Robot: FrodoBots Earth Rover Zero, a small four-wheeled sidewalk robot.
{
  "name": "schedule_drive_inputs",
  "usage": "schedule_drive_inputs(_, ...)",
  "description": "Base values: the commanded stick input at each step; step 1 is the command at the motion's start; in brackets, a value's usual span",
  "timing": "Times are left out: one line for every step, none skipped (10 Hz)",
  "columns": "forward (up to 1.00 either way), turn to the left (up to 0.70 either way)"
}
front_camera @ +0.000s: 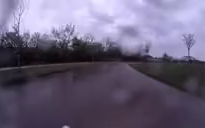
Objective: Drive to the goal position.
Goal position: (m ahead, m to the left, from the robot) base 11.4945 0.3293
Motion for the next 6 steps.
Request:
schedule_drive_inputs(0.7,0.0)
schedule_drive_inputs(0.7,0.0)
schedule_drive_inputs(0.7,0.0)
schedule_drive_inputs(0.7,0.0)
schedule_drive_inputs(0.7,0.0)
schedule_drive_inputs(0.7,0.0)
